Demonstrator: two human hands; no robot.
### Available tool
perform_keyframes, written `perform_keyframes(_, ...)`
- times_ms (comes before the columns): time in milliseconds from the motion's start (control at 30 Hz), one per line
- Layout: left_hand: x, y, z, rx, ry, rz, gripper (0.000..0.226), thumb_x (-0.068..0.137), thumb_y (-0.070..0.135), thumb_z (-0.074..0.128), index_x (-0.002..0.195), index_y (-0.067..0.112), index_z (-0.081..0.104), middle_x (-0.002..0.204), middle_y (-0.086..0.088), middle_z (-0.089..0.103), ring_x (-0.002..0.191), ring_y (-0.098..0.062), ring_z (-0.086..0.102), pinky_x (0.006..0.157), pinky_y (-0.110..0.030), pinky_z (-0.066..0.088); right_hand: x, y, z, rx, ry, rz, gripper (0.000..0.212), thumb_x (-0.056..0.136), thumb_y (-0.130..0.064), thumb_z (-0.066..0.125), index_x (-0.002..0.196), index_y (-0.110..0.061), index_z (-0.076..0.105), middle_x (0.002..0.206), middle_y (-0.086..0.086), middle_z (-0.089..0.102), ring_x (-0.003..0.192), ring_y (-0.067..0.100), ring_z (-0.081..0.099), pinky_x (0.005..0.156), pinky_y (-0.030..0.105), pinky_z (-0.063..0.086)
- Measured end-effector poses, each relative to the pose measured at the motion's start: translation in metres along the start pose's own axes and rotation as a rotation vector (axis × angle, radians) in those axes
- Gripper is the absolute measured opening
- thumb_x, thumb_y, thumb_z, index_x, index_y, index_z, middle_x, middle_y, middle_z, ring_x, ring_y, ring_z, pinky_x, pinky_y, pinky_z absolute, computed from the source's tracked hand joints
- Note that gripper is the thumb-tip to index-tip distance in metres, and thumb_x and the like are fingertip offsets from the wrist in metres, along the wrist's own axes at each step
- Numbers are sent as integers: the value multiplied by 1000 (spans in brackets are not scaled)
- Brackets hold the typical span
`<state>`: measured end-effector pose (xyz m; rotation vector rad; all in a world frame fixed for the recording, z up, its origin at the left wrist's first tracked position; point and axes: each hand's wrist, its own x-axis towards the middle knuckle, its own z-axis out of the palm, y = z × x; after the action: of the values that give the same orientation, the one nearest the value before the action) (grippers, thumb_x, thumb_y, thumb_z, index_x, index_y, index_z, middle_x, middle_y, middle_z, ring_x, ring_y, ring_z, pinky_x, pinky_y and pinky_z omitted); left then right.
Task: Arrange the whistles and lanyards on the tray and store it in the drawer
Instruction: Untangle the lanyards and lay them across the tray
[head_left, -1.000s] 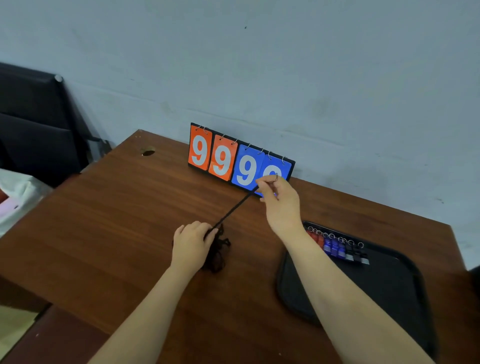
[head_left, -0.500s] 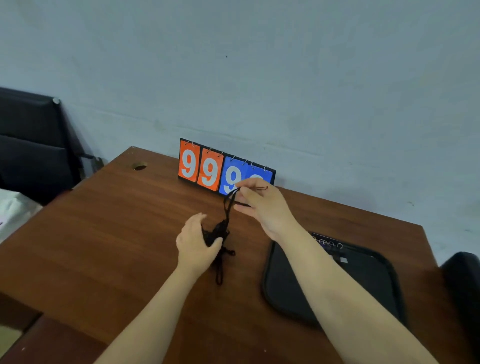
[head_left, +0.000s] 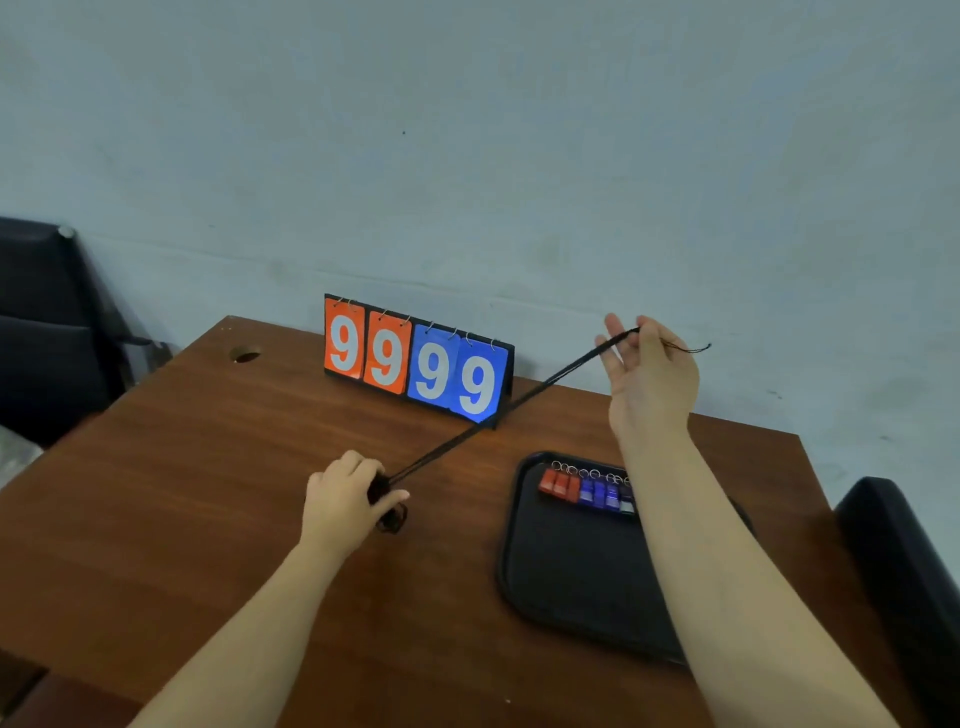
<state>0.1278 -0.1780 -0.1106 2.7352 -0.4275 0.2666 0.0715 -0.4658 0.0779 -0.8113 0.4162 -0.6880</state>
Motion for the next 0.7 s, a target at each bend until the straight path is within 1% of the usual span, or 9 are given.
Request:
perform_keyframes(100, 1, -3, -9, -43, -44, -153, 73, 65, 56, 79, 122, 15, 58, 119, -4, 53, 103, -24, 60, 84, -39, 48, 8, 2, -14, 10, 70, 60, 14, 103, -7, 44, 102, -3, 57, 91, 8, 58, 91, 21, 73, 93, 44, 56)
perform_keyframes(200, -8, 1, 1, 17, 15, -416, 98, 61, 45, 86, 141, 15, 38, 144, -14, 37, 131, -36, 38, 102, -57, 33, 2, 19, -23, -199, 40, 212, 12, 102, -9, 47, 102, -4, 57, 83, 6, 55, 91, 23, 71, 89, 41, 57)
perform_keyframes(300, -17, 11, 12, -48, -6, -668, 94, 70, 21, 79, 146, 14, 24, 154, -15, 18, 142, -37, 17, 110, -61, 21, -11, 52, -33, -494, -57, 383, 14, 102, -9, 44, 91, -7, 54, 85, 11, 53, 68, 21, 66, 75, 42, 58)
perform_keyframes(400, -25, 19, 23, -92, 30, -575, 56, 74, 9, 66, 127, 9, 46, 130, -15, 47, 118, -35, 47, 97, -52, 38, -31, 90, -48, -933, -198, 480, 20, 104, -26, 40, 93, -11, 49, 91, 10, 55, 60, 17, 60, 56, 29, 54)
perform_keyframes(433, -25, 23, 25, -178, 4, -592, 39, 81, 12, 62, 118, 10, 50, 114, -12, 56, 100, -31, 57, 87, -47, 45, -40, 101, -54, -1091, -254, 477, 21, 104, -32, 38, 98, -14, 47, 94, 9, 56, 63, 18, 61, 55, 27, 53)
perform_keyframes(500, -20, 34, 26, -445, -172, -796, 24, 94, 25, 52, 111, 9, 55, 95, -8, 62, 77, -25, 62, 72, -39, 51, -57, 120, -65, -1396, -387, 411, 32, 103, -40, 38, 103, -12, 53, 99, 10, 60, 85, 26, 66, 75, 32, 54)
perform_keyframes(567, -16, 50, 28, -847, -436, -1071, 39, 100, 36, 42, 112, 1, 55, 98, -12, 66, 82, -28, 63, 74, -39, 50, -68, 131, -74, -1597, -516, 443, 46, 99, -47, 45, 117, -7, 57, 108, 11, 63, 103, 26, 63, 85, 29, 47)
perform_keyframes(633, -14, 68, 30, -1204, -667, -1142, 39, 102, 37, 39, 110, 1, 51, 106, -17, 65, 99, -34, 62, 85, -44, 46, -78, 137, -78, -1733, -674, 588, 49, 94, -44, 57, 123, -4, 56, 97, 6, 62, 95, 22, 63, 75, 26, 47)
perform_keyframes(700, -13, 81, 35, -1447, -632, -1180, 26, 103, 25, 41, 107, 2, 51, 106, -18, 65, 97, -32, 62, 89, -46, 45, -84, 141, -81, -1745, -833, 722, 27, 93, -33, 63, 104, -10, 60, 77, -1, 57, 84, 19, 64, 63, 24, 45)
